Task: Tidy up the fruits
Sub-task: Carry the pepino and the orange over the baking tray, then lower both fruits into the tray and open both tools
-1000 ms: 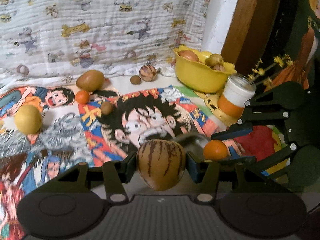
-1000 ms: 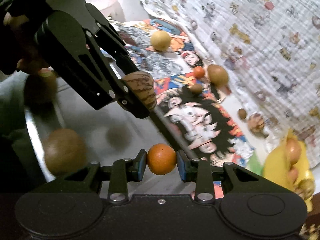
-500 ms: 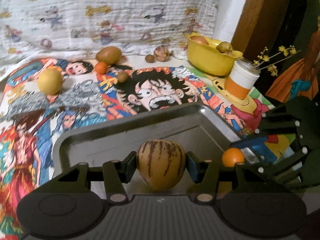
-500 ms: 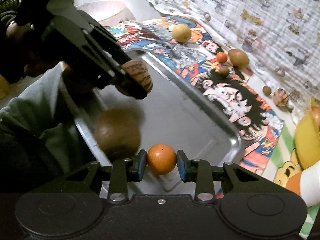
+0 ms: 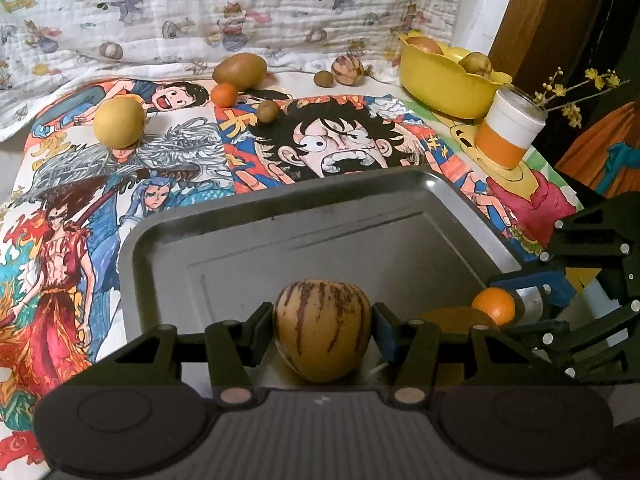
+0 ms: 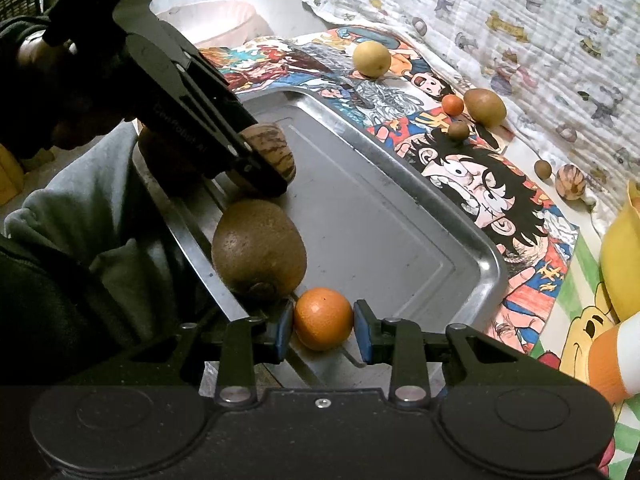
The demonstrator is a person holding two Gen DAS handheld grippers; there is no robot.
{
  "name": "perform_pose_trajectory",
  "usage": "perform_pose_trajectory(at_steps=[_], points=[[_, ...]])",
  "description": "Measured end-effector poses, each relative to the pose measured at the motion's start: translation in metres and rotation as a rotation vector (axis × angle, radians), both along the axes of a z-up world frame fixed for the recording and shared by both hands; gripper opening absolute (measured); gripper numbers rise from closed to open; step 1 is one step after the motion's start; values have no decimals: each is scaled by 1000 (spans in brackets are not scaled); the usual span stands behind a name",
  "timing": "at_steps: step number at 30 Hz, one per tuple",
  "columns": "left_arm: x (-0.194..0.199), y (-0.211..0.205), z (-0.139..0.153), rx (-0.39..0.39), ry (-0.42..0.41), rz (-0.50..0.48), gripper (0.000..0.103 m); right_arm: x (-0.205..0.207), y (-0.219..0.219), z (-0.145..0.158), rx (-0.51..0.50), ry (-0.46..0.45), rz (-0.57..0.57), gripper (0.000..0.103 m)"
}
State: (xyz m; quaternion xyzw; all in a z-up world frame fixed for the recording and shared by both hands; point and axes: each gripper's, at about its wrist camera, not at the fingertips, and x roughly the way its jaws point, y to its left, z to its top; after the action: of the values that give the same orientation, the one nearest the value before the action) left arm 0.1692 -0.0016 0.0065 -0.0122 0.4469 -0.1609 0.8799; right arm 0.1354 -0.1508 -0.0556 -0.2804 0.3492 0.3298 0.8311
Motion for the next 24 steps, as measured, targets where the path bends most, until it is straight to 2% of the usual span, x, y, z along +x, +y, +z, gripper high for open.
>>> perform_pose_trajectory(at_steps=[16,24], points=[[-2,1,-1,-1,0,1,57,1,-2,-3,10,12,-21,37],[-7,2,9,-7,-19,9,70,0,-8,1,22,11,-46,55]])
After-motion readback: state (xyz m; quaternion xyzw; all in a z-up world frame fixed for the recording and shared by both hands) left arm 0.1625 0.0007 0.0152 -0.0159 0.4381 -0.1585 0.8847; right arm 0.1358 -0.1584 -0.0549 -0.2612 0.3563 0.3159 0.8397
